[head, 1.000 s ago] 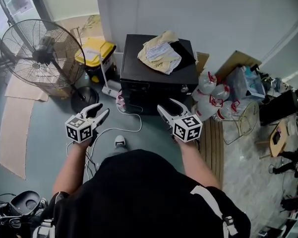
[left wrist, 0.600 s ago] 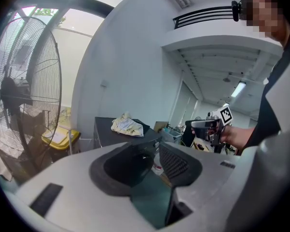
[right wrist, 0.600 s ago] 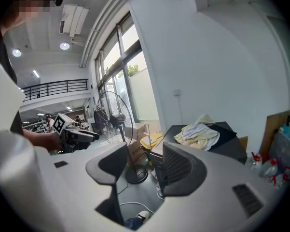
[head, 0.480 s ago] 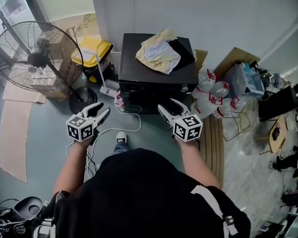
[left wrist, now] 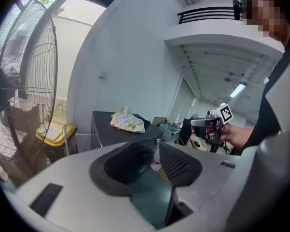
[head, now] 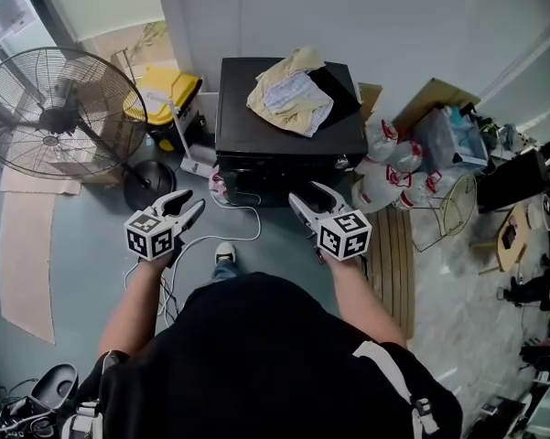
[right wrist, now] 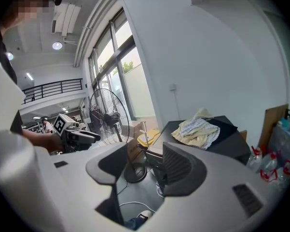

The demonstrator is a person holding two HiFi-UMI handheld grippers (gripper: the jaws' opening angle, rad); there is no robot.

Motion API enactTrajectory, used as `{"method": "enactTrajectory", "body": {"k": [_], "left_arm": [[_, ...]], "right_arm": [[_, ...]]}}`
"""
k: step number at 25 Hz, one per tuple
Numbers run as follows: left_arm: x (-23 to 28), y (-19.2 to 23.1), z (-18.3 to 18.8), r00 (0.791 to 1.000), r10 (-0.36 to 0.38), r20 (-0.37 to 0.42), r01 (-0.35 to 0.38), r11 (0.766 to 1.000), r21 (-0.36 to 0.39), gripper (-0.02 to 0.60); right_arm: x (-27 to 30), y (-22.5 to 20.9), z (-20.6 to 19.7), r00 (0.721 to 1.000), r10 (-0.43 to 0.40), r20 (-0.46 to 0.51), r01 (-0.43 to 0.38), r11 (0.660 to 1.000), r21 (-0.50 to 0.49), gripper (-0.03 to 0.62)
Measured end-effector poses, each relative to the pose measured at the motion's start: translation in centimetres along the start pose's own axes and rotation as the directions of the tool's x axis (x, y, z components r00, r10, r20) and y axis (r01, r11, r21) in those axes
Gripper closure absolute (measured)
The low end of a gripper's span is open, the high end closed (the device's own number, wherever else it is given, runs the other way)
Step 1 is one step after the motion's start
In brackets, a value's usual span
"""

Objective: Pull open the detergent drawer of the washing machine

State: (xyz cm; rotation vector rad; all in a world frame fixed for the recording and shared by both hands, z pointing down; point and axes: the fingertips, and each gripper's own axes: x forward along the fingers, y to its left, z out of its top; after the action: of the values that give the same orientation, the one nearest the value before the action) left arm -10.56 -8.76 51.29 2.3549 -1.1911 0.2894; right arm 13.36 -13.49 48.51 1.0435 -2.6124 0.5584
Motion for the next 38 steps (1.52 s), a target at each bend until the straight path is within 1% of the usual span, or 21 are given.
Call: {"method": "enactTrajectory", "body": {"k": [5, 11, 18, 25, 30, 38], "left_arm": [[1.3, 1.4, 0.1, 0.999, -0.021, -0.028, 0.021, 1.0, -0.004, 0.399], [3.1, 3.2, 0.8, 0.999, -0.03, -0.044, 0.029, 0.999, -0.016, 0.399], [4.7, 5.3, 0.2, 0.996, -0.042, -0.079, 0.04, 0.999, -0.035, 0.399], [6.5, 7.1, -0.8, 0.991, -0.06, -0.118, 0.054, 0.997, -0.049, 0.399], [7.8, 8.3, -0.8, 0.987, -0.081, -0.137, 0.073, 0.996, -0.06, 0.399], [9.4, 11.3, -0.9, 0.983, -0.085, -0.165, 0.073, 0.994, -0.077, 0.399]], "right_arm": [[1.9, -1.3, -0.2, 1.0, -0.02, -0.007, 0.021, 0.999, 0.028, 0.361], [4.1, -2.7, -0.4, 0.999, -0.029, -0.028, 0.03, 0.998, 0.052, 0.361], [6.1, -4.1, -1.5, 0.997, -0.042, -0.066, 0.047, 0.996, 0.074, 0.361], [8.3, -4.6, -2.9, 0.994, -0.04, -0.106, 0.05, 0.994, 0.097, 0.362], [10.5, -4.7, -3.4, 0.99, -0.03, -0.137, 0.042, 0.995, 0.088, 0.362], [13.7, -5.3, -4.4, 0.983, -0.021, -0.181, 0.041, 0.994, 0.105, 0.362]]}}
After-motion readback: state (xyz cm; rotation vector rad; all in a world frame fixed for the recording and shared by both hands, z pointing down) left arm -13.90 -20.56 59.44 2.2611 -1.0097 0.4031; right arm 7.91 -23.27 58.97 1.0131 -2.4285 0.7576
